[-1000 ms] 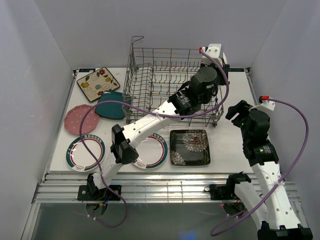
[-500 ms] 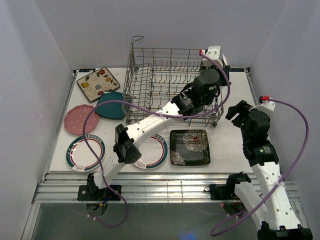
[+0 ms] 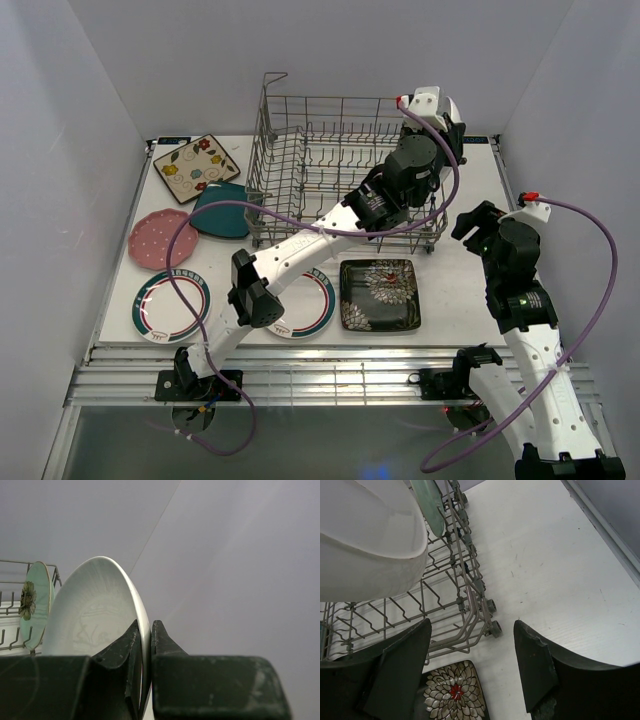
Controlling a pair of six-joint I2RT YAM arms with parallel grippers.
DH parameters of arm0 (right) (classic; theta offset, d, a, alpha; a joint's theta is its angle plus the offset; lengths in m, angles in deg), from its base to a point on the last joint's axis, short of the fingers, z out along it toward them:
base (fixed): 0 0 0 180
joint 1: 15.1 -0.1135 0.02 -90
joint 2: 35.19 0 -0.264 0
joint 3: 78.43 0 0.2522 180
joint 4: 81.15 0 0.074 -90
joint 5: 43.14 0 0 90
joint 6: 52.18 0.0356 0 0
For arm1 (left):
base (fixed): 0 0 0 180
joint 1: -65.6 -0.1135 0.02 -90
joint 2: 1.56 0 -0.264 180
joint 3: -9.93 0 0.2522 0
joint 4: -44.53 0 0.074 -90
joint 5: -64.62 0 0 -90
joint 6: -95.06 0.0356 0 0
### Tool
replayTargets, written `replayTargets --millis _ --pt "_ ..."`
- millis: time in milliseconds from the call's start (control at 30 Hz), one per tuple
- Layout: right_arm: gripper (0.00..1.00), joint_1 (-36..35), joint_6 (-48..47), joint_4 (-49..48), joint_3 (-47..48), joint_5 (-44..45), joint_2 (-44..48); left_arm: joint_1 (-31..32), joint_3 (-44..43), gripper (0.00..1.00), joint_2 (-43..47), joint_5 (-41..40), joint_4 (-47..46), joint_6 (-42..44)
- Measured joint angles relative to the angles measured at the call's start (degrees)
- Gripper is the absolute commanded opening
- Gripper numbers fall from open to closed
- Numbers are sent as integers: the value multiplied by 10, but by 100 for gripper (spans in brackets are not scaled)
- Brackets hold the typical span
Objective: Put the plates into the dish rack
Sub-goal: Insert the plate into the dish rack.
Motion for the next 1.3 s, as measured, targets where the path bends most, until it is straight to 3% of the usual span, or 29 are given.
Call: replayTargets --millis 600,1300 --pt "72 0 0 6 -9 4 33 -10 -26 0 -80 -12 6 11" --pt "72 0 0 13 -16 12 51 -36 -58 0 -89 -5 82 -64"
